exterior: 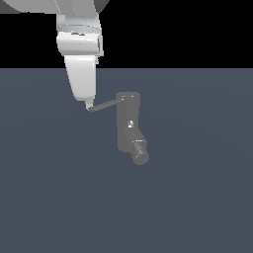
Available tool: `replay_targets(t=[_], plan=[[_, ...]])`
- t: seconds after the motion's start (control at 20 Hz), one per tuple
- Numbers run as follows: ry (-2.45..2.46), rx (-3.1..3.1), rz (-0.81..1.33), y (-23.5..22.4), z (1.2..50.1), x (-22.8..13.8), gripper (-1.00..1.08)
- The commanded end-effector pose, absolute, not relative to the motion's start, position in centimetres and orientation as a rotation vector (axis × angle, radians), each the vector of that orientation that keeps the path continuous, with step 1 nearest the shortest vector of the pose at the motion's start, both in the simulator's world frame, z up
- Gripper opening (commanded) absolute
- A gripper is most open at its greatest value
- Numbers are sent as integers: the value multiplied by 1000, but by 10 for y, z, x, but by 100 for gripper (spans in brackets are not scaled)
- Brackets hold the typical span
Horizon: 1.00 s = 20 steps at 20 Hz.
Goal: Turn on the faucet by rotating a designated handle.
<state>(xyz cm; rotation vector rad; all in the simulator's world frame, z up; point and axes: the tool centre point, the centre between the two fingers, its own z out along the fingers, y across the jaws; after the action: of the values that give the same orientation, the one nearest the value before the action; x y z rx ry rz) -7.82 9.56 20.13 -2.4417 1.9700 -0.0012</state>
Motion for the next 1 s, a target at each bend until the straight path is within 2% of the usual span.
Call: replay_targets(t=[0.0,0.95], plan=[[1985,-2432,-1,82,201,-83,-100],[1984,-2436,0,22,201,-124,-100]])
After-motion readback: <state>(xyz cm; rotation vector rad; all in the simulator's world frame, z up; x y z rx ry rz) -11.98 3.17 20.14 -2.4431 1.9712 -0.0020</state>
